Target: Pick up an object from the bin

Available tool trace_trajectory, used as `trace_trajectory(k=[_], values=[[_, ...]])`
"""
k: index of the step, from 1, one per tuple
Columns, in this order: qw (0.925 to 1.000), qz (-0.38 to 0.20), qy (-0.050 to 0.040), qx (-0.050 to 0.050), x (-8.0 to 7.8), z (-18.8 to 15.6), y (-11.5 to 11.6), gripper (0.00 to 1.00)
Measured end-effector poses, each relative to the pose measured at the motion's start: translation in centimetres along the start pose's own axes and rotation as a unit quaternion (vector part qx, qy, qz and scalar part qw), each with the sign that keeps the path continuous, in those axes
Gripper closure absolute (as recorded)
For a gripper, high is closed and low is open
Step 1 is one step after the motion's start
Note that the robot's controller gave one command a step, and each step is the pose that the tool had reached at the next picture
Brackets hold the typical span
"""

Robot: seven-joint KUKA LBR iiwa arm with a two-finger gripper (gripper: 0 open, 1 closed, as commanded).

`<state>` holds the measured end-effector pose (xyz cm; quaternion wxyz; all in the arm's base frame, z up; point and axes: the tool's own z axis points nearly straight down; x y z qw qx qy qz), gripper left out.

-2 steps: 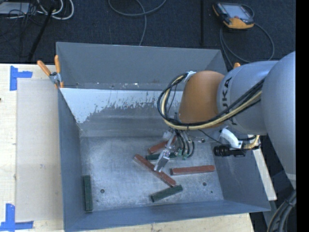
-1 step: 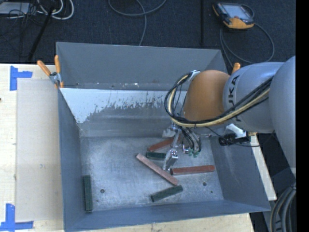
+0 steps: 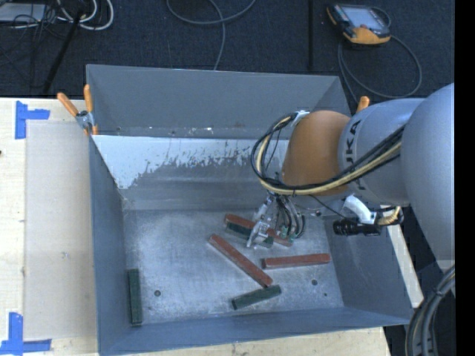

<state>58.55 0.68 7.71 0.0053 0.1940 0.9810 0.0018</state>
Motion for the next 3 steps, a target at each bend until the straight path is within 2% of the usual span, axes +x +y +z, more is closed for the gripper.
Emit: trace_trajectory(k=[3], values=[[1.0,0.0,0.0021,0.001,0.03,-0.28,-0.02,1.0]])
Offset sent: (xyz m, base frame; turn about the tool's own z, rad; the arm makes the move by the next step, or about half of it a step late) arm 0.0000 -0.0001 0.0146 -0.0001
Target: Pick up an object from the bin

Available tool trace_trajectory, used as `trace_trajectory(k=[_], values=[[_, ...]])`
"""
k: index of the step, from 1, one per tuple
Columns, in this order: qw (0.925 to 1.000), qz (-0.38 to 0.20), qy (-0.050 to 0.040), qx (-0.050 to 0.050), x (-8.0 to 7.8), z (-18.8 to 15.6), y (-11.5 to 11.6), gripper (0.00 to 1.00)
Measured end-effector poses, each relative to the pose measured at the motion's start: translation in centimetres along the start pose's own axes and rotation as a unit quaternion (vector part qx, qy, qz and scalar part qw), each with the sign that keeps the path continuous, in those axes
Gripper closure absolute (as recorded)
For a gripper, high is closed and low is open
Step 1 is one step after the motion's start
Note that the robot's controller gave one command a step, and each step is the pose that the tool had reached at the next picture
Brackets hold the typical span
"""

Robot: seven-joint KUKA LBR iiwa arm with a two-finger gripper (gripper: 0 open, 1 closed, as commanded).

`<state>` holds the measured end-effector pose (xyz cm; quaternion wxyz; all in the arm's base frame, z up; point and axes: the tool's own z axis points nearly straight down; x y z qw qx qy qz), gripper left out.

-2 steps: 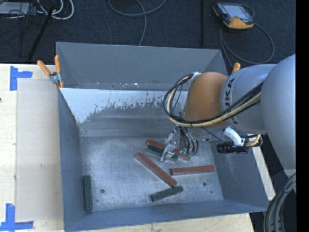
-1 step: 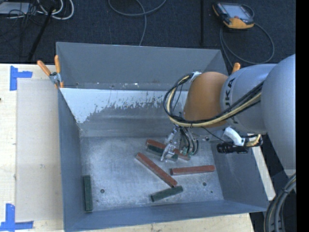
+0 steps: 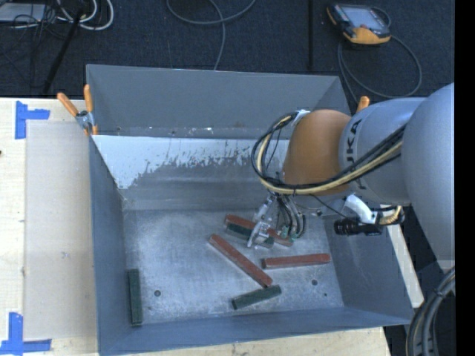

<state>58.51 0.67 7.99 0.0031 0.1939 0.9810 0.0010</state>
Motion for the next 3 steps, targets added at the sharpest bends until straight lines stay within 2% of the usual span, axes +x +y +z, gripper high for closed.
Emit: trace_trajectory(k=[3], values=[[1.0,0.0,0.0045,0.002,0.2,-1.7,-0.1,1.0]])
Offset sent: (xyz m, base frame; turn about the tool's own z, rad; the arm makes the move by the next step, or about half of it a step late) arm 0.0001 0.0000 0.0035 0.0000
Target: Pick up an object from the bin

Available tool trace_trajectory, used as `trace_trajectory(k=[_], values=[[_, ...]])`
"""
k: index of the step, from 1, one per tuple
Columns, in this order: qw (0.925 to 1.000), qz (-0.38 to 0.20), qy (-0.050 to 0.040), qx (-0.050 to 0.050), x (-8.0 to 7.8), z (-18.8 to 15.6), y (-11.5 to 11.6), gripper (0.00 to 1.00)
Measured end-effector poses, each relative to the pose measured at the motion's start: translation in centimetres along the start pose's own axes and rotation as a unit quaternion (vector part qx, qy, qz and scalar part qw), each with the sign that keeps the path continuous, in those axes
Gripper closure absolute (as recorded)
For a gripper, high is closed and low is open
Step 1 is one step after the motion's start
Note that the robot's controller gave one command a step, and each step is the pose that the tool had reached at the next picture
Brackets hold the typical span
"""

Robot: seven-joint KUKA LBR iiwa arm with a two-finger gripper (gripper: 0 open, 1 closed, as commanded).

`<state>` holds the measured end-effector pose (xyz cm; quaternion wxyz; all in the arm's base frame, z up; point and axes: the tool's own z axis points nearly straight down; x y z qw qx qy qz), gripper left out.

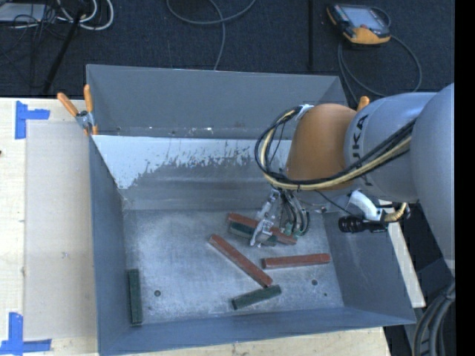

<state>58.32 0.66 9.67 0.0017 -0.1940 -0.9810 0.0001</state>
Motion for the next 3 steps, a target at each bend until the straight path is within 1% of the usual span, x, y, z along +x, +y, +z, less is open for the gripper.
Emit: trace_trajectory(k=[2,3], values=[[1.0,0.0,-0.0021,-0.001,-0.1,-1.8,0.0,1.0],[1.0,0.0,-0.0023,-0.001,-0.1,-2.1,0.0,1.0]])
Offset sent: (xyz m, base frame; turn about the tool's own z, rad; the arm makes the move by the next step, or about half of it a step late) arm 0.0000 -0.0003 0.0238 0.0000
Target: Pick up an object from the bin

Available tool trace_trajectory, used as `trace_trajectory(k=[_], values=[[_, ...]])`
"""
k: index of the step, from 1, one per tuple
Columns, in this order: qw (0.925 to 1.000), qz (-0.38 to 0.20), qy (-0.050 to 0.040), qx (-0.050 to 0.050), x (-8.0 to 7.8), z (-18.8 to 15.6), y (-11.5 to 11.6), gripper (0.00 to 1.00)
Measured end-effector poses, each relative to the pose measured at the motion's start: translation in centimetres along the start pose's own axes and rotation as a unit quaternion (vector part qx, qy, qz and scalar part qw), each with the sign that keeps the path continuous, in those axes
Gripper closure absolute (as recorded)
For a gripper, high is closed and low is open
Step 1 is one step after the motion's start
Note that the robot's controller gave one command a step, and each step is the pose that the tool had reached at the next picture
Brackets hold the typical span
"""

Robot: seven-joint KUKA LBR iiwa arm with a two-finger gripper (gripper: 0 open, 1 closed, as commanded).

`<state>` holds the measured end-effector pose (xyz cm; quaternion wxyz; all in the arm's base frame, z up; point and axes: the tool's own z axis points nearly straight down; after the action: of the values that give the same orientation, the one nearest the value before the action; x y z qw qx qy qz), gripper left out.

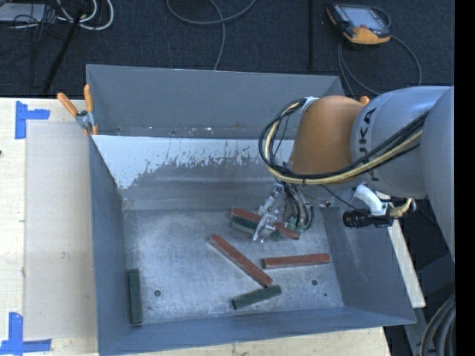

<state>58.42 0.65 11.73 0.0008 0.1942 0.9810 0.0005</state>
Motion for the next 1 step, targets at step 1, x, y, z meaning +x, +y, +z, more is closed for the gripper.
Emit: trace_trajectory(k=[1], values=[[1.0,0.0,0.0032,0.001,0.14,-0.46,-0.06,1.0]])
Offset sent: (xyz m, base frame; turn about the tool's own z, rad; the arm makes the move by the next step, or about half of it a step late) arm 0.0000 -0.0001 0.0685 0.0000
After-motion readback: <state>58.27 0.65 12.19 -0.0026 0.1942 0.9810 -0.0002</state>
